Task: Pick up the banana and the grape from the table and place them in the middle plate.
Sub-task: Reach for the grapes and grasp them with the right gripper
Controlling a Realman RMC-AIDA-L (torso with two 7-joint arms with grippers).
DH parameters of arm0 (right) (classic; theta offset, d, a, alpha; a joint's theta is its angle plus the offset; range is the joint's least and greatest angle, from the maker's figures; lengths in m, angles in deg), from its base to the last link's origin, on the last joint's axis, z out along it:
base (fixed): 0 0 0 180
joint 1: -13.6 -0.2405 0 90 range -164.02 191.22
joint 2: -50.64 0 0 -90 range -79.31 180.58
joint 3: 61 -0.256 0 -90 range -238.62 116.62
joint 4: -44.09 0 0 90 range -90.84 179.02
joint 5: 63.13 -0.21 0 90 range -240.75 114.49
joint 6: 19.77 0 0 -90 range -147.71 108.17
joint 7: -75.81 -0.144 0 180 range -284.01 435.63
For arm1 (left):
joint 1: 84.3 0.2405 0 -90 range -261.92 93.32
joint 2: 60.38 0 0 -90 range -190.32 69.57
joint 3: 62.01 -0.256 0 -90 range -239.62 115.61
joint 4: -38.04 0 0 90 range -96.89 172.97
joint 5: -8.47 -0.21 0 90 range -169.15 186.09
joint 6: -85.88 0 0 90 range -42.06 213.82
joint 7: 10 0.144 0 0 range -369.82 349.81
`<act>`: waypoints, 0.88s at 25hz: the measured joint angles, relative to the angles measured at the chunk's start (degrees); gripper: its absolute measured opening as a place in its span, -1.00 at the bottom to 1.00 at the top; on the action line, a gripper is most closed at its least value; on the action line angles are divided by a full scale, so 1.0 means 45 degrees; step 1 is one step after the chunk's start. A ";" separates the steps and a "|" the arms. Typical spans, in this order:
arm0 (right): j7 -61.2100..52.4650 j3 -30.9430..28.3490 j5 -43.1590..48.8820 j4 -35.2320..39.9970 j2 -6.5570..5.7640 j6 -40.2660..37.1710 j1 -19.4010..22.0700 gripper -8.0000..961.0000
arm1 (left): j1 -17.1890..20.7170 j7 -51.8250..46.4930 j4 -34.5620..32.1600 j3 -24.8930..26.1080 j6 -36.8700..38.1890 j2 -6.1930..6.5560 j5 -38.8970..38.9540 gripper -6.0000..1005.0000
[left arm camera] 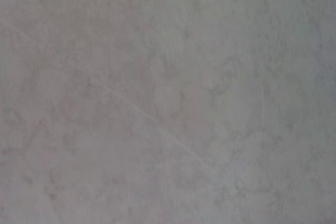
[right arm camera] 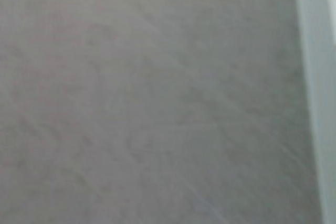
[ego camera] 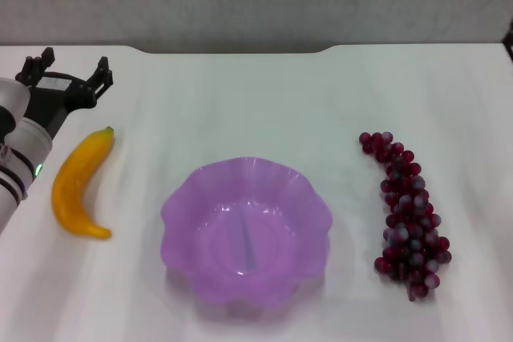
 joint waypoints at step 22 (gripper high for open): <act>-0.0129 0.0035 -0.0208 0.0568 -0.0011 0.0113 0.0156 0.86 | -0.0119 -0.0090 -0.0215 -0.0158 0.0003 -0.0009 0.0089 0.78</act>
